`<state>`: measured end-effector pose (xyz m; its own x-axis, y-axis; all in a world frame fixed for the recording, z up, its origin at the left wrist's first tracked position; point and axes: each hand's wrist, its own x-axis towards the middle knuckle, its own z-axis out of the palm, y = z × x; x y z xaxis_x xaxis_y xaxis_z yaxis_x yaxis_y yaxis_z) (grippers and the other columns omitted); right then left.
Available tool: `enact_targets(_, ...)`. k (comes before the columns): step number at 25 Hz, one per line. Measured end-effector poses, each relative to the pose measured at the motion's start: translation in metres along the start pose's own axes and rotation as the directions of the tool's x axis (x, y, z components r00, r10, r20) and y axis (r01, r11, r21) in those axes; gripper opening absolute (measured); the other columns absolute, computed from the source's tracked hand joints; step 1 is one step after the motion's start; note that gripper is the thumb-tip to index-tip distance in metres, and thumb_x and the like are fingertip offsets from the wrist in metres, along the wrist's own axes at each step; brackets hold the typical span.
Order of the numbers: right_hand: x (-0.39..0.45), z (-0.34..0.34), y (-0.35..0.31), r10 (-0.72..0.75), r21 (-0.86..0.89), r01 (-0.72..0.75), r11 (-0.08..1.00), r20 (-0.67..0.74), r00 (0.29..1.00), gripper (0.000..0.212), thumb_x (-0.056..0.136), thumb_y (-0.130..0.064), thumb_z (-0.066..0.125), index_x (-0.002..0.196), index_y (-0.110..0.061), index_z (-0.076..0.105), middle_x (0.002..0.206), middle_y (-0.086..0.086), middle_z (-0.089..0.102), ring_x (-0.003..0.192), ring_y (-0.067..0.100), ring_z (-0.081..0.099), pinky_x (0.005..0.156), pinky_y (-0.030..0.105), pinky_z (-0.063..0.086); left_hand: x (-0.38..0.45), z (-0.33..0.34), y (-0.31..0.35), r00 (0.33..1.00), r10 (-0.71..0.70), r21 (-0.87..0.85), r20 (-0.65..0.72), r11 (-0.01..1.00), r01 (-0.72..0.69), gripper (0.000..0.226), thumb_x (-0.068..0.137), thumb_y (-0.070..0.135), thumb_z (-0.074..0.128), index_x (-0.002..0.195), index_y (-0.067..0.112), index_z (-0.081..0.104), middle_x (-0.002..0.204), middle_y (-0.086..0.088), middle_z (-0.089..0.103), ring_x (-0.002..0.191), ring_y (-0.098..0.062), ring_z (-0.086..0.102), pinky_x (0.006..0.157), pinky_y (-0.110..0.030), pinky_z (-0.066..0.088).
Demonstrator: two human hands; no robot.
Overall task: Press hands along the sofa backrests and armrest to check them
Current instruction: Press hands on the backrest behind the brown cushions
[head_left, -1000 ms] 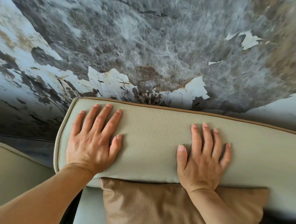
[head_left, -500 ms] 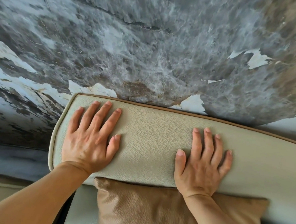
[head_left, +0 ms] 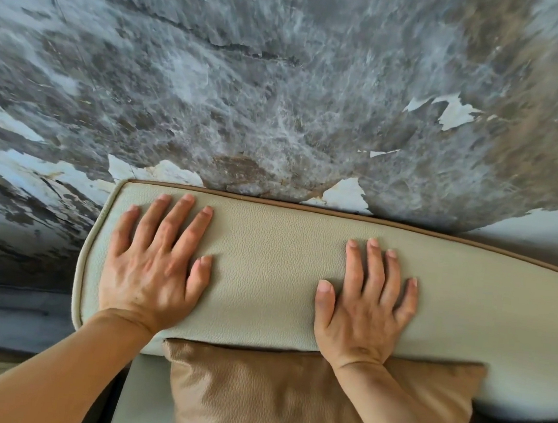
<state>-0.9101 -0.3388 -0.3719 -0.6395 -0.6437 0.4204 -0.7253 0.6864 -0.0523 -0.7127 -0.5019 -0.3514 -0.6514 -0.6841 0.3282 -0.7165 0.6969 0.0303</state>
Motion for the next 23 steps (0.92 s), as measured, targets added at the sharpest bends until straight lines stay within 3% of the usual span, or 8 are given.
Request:
enact_targets(6,-0.001,-0.008,-0.002,0.027,0.009,-0.028,1.0,0.052,0.998,0.063,0.091,-0.052,0.024,0.145,-0.022,0.037,0.152,0.004,0.038,0.141,0.028,0.03,0.114,0.054,0.013,0.0,-0.005,0.004,0.995,-0.016,0.001,0.103,1.0,0.016,0.063,0.094,0.051,0.016,0.145,0.02,0.035,0.151,-0.007,0.039,0.14,-0.029,0.029,0.115,-0.05,0.017)
enact_targets(9,0.0,-0.033,-0.008,0.046,-0.003,-0.047,0.999,0.276,0.96,0.065,0.093,-0.054,0.012,0.152,-0.028,0.014,0.162,-0.003,0.012,0.147,0.02,0.006,0.118,0.048,0.002,0.003,-0.021,-0.002,0.973,-0.008,-0.024,0.229,1.0,0.014,0.066,0.092,0.056,0.001,0.15,0.028,0.012,0.161,0.001,0.014,0.147,-0.022,0.006,0.119,-0.047,0.005)
enact_targets(11,-0.016,-0.052,-0.013,0.076,0.008,-0.086,0.996,0.4,0.913,0.064,0.093,-0.055,0.008,0.152,-0.029,0.002,0.162,-0.006,-0.002,0.147,0.017,-0.005,0.118,0.046,-0.003,-0.008,-0.034,-0.004,0.952,0.0,-0.081,0.306,0.996,0.026,0.067,0.09,0.058,0.001,0.151,0.029,0.003,0.162,0.003,0.002,0.147,-0.021,-0.003,0.12,-0.046,0.002)
enact_targets(14,-0.055,-0.099,-0.03,0.06,0.019,-0.079,0.997,0.475,0.878,0.064,0.095,-0.056,0.008,0.151,-0.029,-0.004,0.162,-0.007,-0.009,0.147,0.017,-0.01,0.117,0.046,-0.008,-0.047,-0.072,-0.005,0.929,-0.004,-0.087,0.37,0.995,0.039,0.067,0.09,0.058,0.001,0.149,0.028,-0.01,0.161,0.002,-0.01,0.147,-0.021,-0.01,0.12,-0.044,-0.001)
enact_targets(17,-0.079,-0.15,-0.043,0.054,0.009,-0.068,0.998,0.511,0.858,0.064,0.094,-0.055,0.006,0.151,-0.029,-0.01,0.161,-0.005,-0.015,0.147,0.018,-0.014,0.116,0.047,-0.01,-0.089,-0.111,-0.021,0.936,0.005,-0.028,0.351,1.0,0.005,0.067,0.09,0.059,-0.004,0.147,0.028,-0.019,0.16,0.0,-0.015,0.147,-0.022,-0.013,0.12,-0.043,-0.002)
enact_targets(19,-0.087,-0.192,-0.054,0.056,-0.01,-0.059,0.998,0.496,0.866,0.063,0.096,-0.054,0.009,0.151,-0.029,-0.01,0.161,-0.004,-0.015,0.147,0.018,-0.014,0.117,0.048,-0.01,-0.108,-0.145,-0.04,0.954,0.01,-0.018,0.299,1.0,-0.005,0.071,0.086,0.06,-0.011,0.149,0.028,-0.014,0.161,-0.001,-0.007,0.148,-0.023,-0.006,0.12,-0.043,0.001)
enact_targets(23,-0.102,-0.275,-0.085,0.103,-0.033,-0.099,0.995,0.434,0.895,0.064,0.096,-0.055,0.015,0.151,-0.03,-0.008,0.162,-0.006,-0.012,0.147,0.016,-0.012,0.115,0.047,-0.01,-0.116,-0.221,-0.077,0.97,0.036,-0.037,0.241,0.999,-0.028,0.083,0.086,0.06,-0.007,0.148,0.019,0.03,0.154,-0.008,0.033,0.142,-0.03,0.03,0.115,-0.049,0.026)
